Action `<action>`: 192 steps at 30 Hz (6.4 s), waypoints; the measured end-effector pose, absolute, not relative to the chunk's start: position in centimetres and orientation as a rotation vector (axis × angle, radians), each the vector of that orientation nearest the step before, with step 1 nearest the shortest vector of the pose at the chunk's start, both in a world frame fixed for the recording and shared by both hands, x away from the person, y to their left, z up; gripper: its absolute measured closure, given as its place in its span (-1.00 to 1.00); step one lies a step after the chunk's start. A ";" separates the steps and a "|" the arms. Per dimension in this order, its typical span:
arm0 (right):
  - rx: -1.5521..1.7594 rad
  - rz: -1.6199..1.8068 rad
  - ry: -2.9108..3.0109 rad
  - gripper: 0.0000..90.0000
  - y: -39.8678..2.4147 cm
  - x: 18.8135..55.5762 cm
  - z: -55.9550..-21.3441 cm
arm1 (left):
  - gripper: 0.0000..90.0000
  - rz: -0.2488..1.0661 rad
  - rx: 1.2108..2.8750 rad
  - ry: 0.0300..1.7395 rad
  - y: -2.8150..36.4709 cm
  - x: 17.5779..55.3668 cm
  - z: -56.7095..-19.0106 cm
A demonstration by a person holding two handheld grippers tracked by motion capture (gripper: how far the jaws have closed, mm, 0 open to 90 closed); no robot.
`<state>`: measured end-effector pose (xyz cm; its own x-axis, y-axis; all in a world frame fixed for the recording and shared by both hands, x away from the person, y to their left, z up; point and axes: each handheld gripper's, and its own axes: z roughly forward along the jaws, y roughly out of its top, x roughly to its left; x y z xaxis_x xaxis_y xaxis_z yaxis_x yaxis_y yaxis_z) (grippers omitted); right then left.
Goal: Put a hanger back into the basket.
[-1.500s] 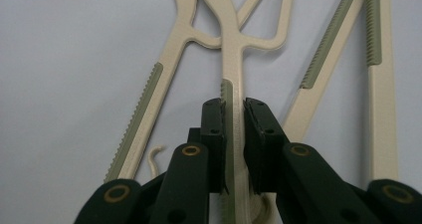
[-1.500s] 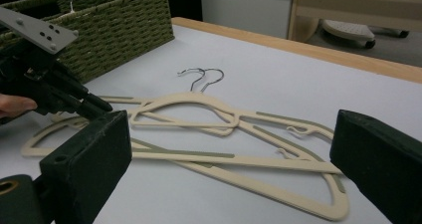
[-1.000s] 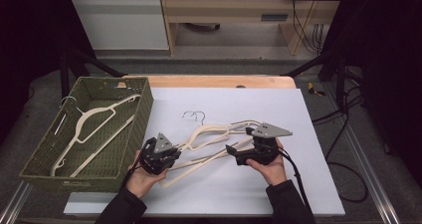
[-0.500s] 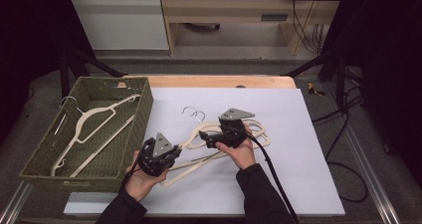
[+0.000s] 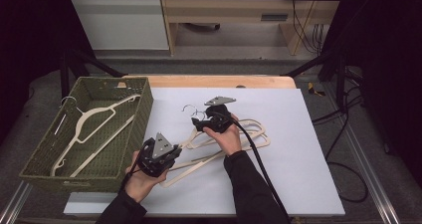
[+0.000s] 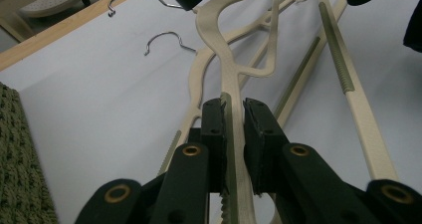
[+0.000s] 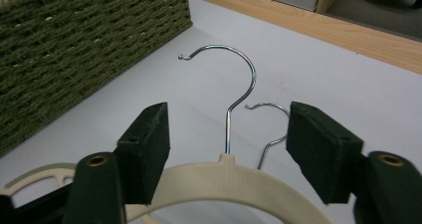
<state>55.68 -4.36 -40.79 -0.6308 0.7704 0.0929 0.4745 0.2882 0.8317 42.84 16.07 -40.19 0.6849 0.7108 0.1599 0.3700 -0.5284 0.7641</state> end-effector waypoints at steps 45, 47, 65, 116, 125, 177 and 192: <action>1.091 1.415 2.231 0.99 -6.2 53.1 -41.4 | -0.01 0.344 2.039 0.838 15.6 44.3 -40.7; 1.078 1.446 2.219 0.99 -6.5 52.7 -41.2 | -0.10 0.351 2.037 0.814 15.1 45.1 -40.5; 0.968 1.534 2.213 0.98 -8.1 50.1 -40.4 | 0.77 0.162 2.083 0.806 12.1 48.0 -41.6; 1.059 1.484 1.950 -0.92 -23.5 41.7 -39.5 | 0.91 0.475 1.913 0.732 23.1 42.9 -27.3; 1.096 1.456 1.951 -0.94 -24.1 41.7 -40.2 | 0.91 0.535 1.879 0.788 26.9 44.1 -25.9; 1.118 1.434 1.959 -0.94 -24.3 41.9 -40.5 | 0.91 0.581 1.923 1.081 42.7 48.6 -31.4; 1.116 1.436 1.961 -0.94 -24.3 41.8 -40.5 | 0.90 0.462 1.892 1.182 42.3 49.2 -36.3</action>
<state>41.83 -24.31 -40.48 -0.5634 0.8209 0.0937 0.3374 0.1251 0.9330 49.19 42.30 -36.33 0.4878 0.8652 -0.1162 0.5567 -0.2058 0.8048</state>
